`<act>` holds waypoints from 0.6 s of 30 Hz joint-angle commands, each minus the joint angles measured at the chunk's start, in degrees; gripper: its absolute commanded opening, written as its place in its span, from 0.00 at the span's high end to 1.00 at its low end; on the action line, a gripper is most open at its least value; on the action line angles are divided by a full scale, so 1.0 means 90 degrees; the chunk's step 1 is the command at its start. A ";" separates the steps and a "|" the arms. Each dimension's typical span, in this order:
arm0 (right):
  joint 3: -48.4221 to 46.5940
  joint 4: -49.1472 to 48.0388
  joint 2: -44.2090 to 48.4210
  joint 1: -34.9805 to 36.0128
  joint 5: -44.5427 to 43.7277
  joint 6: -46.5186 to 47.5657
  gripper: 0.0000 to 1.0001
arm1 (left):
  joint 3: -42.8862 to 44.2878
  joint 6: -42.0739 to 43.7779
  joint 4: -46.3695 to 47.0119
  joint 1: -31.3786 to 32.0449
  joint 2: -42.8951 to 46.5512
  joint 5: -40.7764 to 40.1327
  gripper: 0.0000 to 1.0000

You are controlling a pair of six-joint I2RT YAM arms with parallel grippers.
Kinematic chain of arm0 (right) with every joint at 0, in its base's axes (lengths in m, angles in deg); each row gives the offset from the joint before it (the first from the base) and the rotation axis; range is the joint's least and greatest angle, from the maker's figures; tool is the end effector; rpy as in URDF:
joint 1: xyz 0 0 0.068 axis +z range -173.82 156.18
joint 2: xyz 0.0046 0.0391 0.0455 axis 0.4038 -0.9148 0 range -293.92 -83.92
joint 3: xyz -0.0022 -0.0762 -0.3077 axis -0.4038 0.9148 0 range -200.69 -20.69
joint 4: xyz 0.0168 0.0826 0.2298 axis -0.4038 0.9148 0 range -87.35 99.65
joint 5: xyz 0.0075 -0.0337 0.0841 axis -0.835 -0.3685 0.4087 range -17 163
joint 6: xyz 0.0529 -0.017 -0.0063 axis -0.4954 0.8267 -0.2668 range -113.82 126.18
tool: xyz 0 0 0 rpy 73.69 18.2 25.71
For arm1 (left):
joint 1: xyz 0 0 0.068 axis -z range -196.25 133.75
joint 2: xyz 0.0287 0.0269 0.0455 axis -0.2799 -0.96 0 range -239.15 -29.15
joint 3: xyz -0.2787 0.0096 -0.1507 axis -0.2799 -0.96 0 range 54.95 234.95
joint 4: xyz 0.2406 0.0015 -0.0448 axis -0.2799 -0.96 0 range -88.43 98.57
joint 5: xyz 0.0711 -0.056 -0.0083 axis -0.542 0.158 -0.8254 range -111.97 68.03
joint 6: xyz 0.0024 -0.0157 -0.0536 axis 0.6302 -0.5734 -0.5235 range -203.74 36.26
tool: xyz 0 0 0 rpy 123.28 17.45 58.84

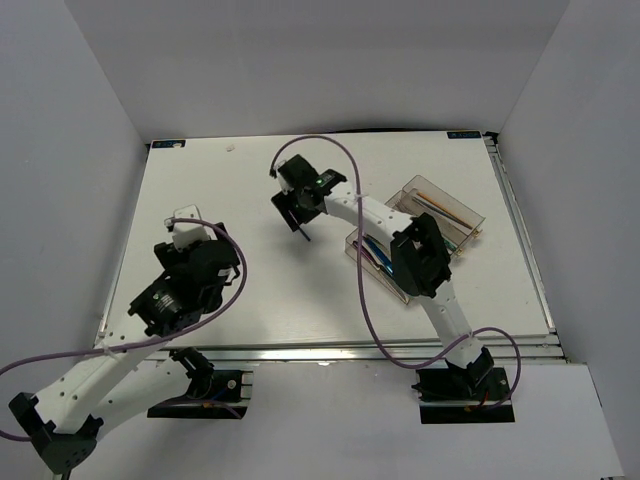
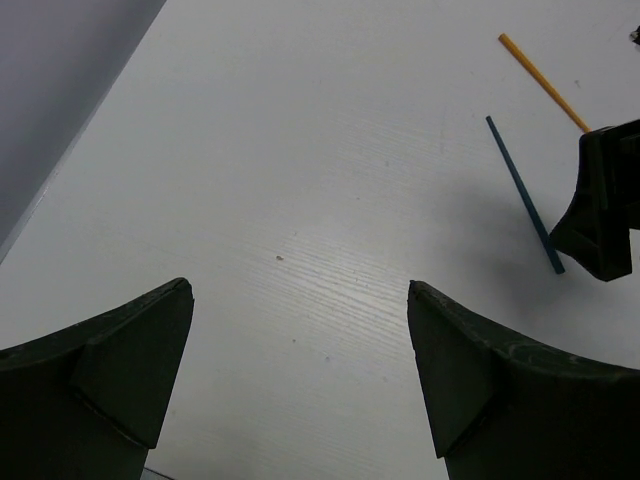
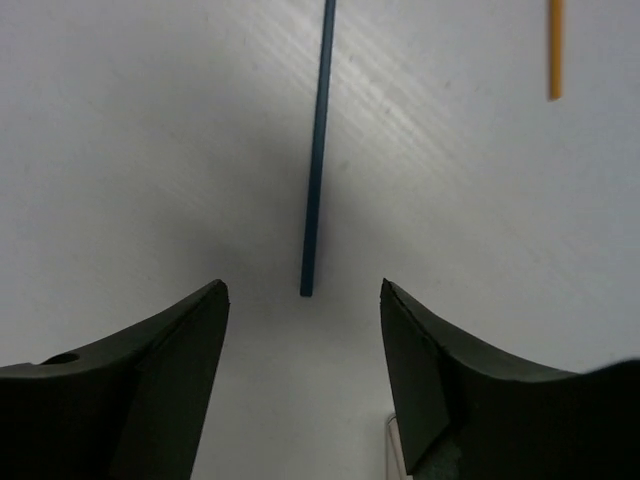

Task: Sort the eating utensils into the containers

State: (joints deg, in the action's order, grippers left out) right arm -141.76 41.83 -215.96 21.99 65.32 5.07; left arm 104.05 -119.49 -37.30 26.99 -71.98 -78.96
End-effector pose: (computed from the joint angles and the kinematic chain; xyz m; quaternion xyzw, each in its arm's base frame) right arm 0.3757 0.3789 0.2729 -0.3356 0.8762 0.0775 0.3370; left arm 0.0844 -0.0350 0.3479 -0.1507 0.8068 0.0951 0.5633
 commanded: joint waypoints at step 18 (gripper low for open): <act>-0.0483 0.0491 -0.0923 -0.0148 0.0326 0.0035 0.54 | -0.0104 0.0319 0.0223 0.0000 -0.0388 0.0307 0.05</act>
State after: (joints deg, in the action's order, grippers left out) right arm -144.10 46.18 -223.20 20.67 66.41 5.16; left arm 103.31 -117.35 -36.27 26.99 -76.11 -76.53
